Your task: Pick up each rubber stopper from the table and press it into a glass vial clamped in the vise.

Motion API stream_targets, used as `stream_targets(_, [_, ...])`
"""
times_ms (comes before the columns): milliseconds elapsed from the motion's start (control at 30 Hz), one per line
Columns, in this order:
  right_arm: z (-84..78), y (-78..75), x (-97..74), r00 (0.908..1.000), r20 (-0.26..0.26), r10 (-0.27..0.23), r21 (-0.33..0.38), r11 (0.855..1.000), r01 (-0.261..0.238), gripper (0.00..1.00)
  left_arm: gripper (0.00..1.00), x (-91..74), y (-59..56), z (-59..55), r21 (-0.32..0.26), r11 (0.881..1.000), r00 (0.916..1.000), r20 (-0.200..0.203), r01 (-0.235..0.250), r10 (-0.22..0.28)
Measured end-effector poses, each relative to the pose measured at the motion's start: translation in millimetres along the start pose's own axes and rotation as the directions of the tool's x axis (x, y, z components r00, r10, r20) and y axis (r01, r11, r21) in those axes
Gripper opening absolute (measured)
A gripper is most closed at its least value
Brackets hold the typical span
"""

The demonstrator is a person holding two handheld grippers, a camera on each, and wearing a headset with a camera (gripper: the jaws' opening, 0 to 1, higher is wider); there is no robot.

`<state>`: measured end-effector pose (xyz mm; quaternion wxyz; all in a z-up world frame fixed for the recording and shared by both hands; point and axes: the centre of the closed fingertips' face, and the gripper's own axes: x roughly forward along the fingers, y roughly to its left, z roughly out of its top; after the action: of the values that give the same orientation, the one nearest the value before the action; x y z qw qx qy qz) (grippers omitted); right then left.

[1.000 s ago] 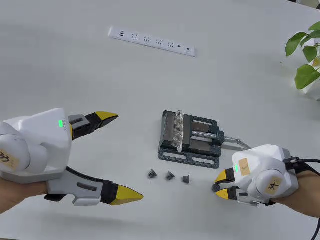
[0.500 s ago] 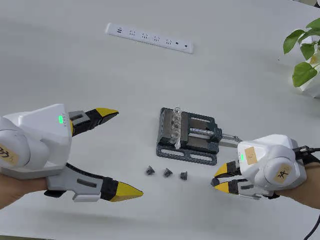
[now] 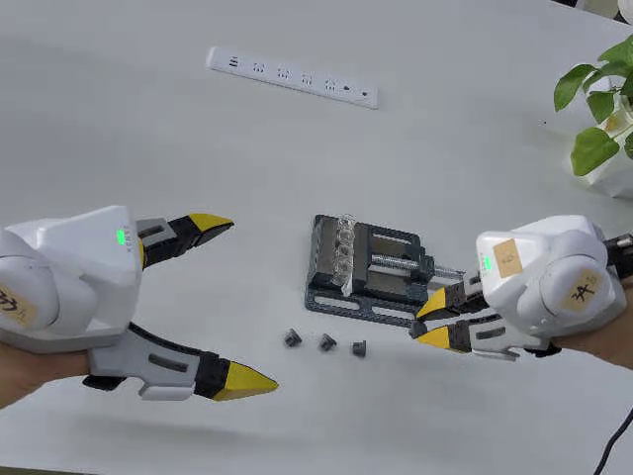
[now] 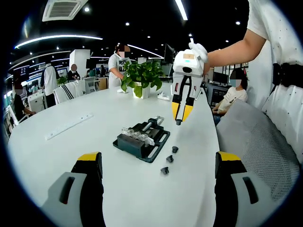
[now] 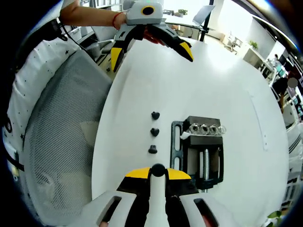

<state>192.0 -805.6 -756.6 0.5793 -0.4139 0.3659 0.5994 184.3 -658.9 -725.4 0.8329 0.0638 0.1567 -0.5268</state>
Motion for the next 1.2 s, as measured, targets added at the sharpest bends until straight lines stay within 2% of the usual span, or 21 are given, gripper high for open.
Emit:
stream_targets(267, [24.0, -30.7, -14.9, 0.9996, 0.022, -0.018, -0.012, 1.000, 0.018, 0.06, 0.99, -0.6, 1.1, -0.6, 0.005, 1.000, 1.0000, 0.003, 0.002, -0.002])
stream_targets(467, [34.8, -63.0, -13.1, 0.9987, 0.042, -0.029, -0.017, 0.999, 0.029, 0.06, 0.99, -1.2, 2.4, -3.2, 0.006, 1.000, 1.0000, 0.004, 0.001, -0.001])
stream_targets(533, [40.1, -66.9, -13.7, 0.9986, 0.044, -0.029, -0.021, 0.999, 0.030, 0.06, 0.99, -1.6, 3.0, -4.4, 0.004, 1.000, 1.0000, 0.004, 0.000, 0.000])
stream_targets(633, [43.4, -78.3, -11.2, 0.9989, 0.038, -0.027, -0.034, 0.999, 0.028, 0.06, 0.99, -2.1, 4.9, -6.4, 0.000, 1.000, 1.0000, 0.005, -0.005, 0.005])
stream_targets(867, [52.1, -93.3, -3.3, 0.9998, 0.015, -0.016, -0.070, 0.997, 0.017, 0.06, 0.99, -1.6, 7.8, -6.8, -0.008, 1.000, 0.9998, 0.013, -0.012, 0.012])
stream_targets(1200, [56.1, -122.0, 18.8, 0.9999, 0.006, -0.016, -0.067, 0.998, 0.016, 0.06, 0.99, 3.0, 11.7, -5.8, -0.017, 1.000, 0.9997, 0.023, -0.012, 0.012])
